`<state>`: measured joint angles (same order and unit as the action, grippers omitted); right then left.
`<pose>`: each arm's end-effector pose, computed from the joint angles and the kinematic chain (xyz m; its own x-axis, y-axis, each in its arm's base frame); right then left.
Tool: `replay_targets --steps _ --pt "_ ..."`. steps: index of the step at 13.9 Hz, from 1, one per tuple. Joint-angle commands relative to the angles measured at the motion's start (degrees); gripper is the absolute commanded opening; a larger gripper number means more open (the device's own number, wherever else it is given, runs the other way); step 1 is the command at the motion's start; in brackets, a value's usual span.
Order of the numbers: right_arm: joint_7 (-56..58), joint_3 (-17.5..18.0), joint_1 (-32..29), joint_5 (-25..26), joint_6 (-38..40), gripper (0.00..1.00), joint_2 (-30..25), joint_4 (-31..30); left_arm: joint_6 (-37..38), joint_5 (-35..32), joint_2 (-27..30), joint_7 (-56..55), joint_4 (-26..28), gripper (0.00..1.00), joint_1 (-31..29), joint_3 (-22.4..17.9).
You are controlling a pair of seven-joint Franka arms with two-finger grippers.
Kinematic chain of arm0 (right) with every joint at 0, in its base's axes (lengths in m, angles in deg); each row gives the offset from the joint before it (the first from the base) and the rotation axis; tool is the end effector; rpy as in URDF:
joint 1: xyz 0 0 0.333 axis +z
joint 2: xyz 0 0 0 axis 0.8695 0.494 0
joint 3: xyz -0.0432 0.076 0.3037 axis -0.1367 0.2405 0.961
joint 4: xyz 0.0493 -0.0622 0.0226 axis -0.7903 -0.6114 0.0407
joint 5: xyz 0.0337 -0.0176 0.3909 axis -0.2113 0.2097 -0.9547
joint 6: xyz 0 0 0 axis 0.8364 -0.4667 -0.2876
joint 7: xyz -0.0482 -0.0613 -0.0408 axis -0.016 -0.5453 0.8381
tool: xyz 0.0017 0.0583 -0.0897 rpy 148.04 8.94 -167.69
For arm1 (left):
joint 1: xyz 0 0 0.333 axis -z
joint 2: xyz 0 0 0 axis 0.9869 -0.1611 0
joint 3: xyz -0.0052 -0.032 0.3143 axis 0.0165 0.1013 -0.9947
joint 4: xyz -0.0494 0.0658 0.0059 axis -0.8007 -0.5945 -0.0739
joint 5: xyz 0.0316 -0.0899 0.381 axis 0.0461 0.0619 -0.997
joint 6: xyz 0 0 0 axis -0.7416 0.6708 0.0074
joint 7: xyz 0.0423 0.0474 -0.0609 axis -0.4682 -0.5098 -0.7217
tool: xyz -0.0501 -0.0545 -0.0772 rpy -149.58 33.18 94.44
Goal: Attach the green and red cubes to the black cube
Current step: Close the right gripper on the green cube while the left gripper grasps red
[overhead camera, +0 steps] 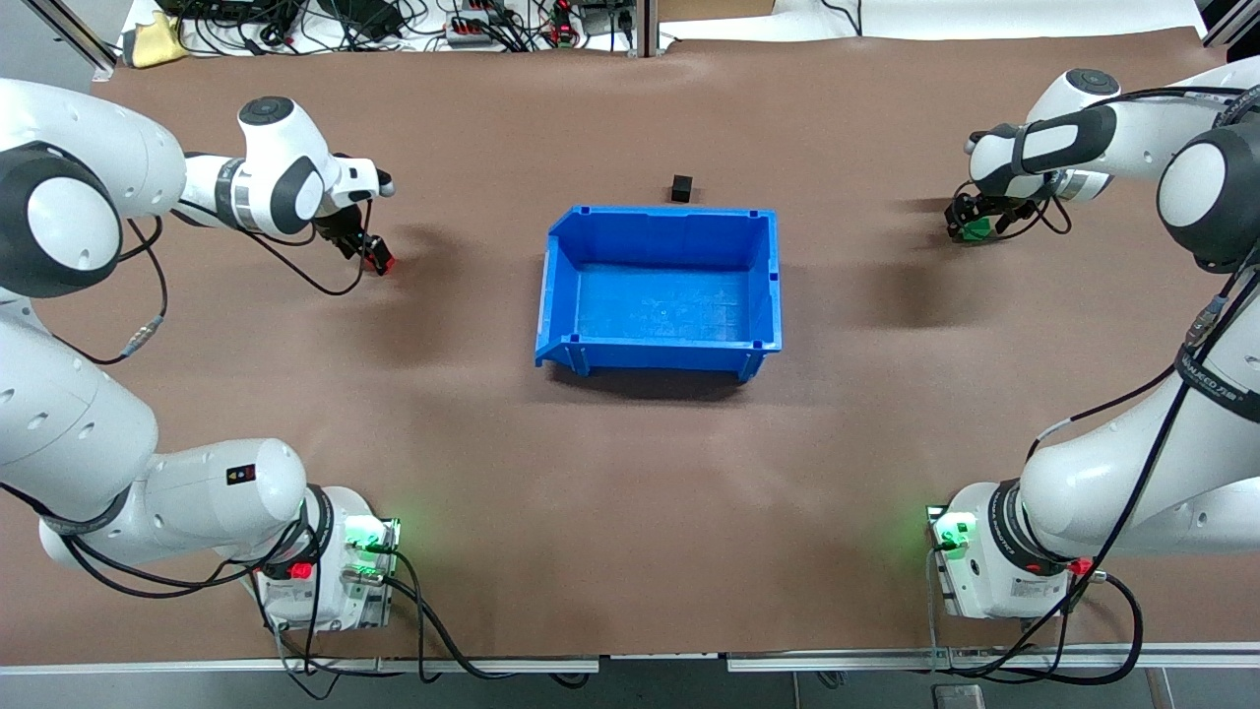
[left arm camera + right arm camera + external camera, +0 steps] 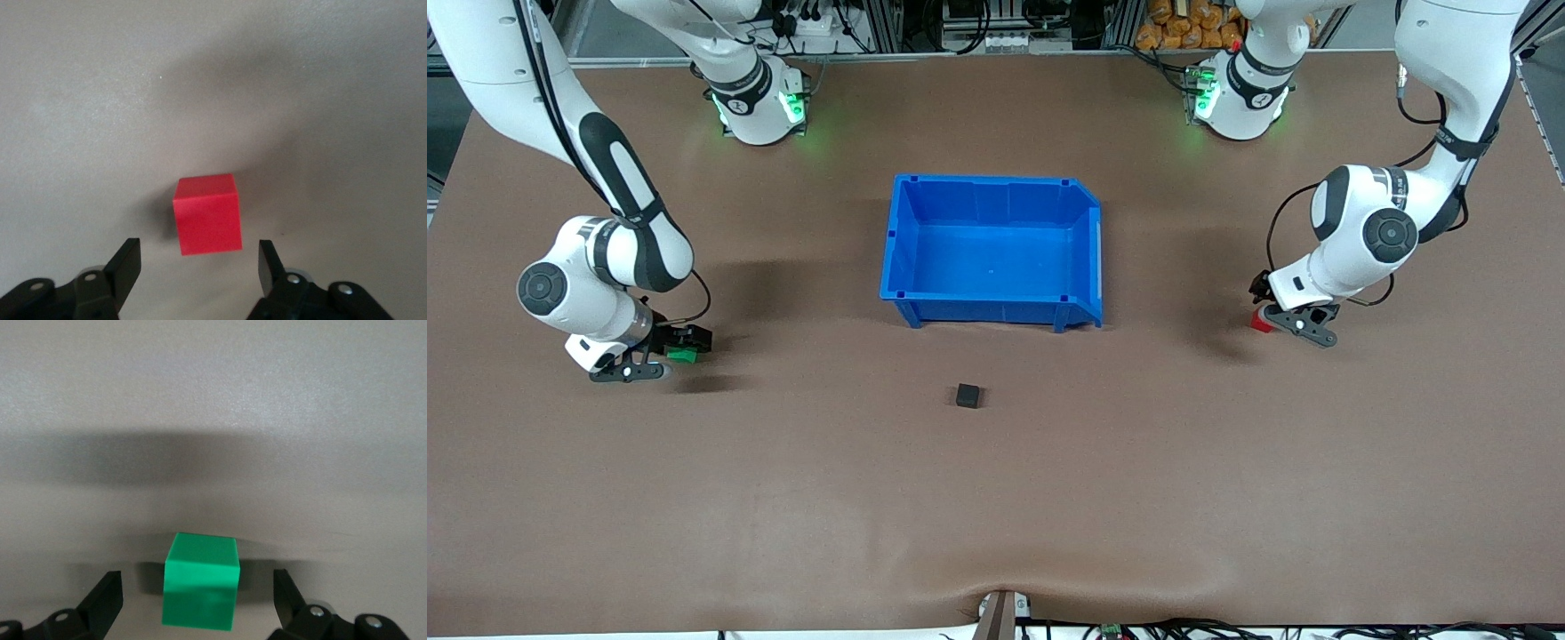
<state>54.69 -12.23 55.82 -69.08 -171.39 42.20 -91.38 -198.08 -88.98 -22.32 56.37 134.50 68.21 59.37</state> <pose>0.5491 -0.0820 0.1747 0.9963 0.0600 -0.0616 0.0600 -0.9982 -0.0008 0.4935 -0.0157 0.1962 0.8763 -0.4782 -0.0580 -0.4788 -0.8779 0.0045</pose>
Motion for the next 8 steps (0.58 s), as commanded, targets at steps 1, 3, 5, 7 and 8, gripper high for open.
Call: replay_targets --steps 1,3,5,7,8 --pt "0.12 0.35 -0.79 0.46 0.79 0.94 -0.92 -0.37 -2.61 -1.59 -2.02 0.73 -0.3 0.78 -1.8 0.18" --pt "-0.15 0.35 -0.96 0.46 1.48 0.79 -1.01 -0.37 -2.79 -1.59 -2.12 0.73 -0.3 0.73 -1.81 0.18" --pt "-0.24 0.35 -0.96 0.37 1.93 0.6 -1.44 -0.19 -2.7 -1.59 -2.12 0.73 -0.3 0.69 -1.81 0.18" --pt "-0.24 0.35 -1.14 0.28 1.84 0.15 -1.36 0.33 -2.7 -1.59 -2.12 0.73 -0.3 0.62 -1.81 0.27" --pt "-0.24 0.35 -1.14 0.28 1.84 0.0 -1.36 0.86 -2.7 -1.59 -2.12 0.73 -0.22 0.58 -1.81 0.27"
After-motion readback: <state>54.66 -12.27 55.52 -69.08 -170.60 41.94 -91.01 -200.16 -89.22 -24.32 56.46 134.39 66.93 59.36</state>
